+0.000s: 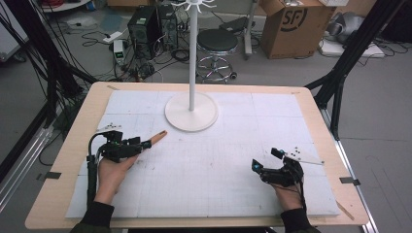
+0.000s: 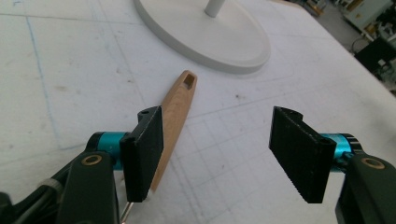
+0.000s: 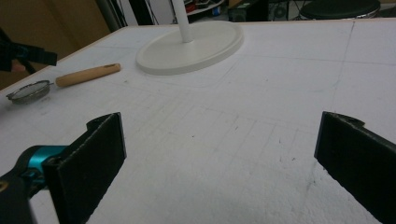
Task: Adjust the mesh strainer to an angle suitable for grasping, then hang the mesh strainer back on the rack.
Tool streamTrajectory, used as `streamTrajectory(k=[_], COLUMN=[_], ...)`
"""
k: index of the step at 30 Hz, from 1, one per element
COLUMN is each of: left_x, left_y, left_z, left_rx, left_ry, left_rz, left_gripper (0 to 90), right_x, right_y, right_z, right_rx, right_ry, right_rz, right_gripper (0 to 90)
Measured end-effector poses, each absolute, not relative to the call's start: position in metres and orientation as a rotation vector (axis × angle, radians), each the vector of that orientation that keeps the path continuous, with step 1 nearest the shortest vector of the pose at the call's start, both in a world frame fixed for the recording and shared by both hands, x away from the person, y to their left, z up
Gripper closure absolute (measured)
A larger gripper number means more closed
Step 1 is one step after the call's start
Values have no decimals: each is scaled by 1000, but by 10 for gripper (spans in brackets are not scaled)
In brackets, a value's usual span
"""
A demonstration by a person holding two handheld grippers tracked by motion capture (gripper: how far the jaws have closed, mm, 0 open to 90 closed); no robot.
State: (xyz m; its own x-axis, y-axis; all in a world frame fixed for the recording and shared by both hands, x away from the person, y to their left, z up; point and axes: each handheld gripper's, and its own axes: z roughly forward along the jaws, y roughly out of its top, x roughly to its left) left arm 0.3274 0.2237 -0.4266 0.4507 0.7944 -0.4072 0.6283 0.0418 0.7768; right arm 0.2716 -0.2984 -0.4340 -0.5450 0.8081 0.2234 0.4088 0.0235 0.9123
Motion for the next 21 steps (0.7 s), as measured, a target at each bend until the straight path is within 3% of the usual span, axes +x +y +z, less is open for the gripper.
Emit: streamTrajectory(k=[15, 21], left_x=[335, 340], left_y=[233, 229], left_z=[-436, -440], left_rx=[1778, 1867], left_ry=[1294, 1306], left_rz=[217, 209], left_gripper=[360, 414], right_x=[272, 271], right_y=[-296, -297], right_z=[-435, -436], right_rx=[1246, 1244], right_ry=[1965, 1966], right_rz=[1523, 1524], right_gripper=[9, 9])
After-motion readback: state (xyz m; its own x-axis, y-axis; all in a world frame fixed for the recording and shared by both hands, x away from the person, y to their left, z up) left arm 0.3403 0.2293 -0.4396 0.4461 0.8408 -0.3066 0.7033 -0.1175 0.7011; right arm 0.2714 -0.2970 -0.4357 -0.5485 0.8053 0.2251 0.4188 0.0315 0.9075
